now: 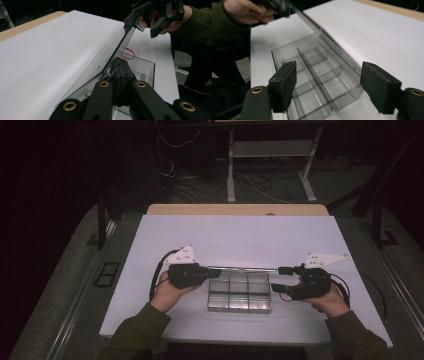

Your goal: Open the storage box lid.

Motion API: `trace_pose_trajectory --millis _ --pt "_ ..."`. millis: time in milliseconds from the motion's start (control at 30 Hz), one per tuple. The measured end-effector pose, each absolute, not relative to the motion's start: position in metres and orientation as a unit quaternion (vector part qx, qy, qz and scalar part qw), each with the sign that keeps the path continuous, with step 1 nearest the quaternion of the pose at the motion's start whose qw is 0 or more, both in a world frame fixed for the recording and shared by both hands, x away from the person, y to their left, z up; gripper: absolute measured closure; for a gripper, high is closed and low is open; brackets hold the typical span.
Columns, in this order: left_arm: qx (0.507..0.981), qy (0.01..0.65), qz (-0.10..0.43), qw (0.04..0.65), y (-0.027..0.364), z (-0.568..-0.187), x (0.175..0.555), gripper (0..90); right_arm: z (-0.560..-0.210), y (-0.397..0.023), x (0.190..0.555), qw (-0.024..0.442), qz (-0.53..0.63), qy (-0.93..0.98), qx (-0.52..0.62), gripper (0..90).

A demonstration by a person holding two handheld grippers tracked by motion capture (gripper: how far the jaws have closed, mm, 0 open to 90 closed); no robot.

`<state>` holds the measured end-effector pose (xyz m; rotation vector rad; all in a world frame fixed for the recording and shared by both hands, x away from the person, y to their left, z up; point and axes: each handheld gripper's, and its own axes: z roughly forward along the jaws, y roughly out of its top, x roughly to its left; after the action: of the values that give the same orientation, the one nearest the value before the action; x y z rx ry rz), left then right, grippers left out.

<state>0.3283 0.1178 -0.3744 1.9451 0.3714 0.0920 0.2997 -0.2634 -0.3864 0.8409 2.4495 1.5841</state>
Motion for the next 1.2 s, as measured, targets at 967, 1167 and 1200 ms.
trace_pose_trajectory --millis 967,1167,1200 --pt "0.821 0.160 0.037 0.547 0.118 -0.375 0.327 88.1 -0.363 -0.242 0.315 0.067 0.535 0.814 0.215 61.7" --pt "0.821 0.165 0.037 0.545 0.120 -0.378 0.323 83.1 -0.362 -0.242 0.315 0.069 0.533 0.815 0.215 62.6" --pt "0.823 0.164 0.039 0.543 0.121 -0.378 0.322 81.9 -0.362 -0.242 0.316 0.070 0.534 0.815 0.214 62.7"
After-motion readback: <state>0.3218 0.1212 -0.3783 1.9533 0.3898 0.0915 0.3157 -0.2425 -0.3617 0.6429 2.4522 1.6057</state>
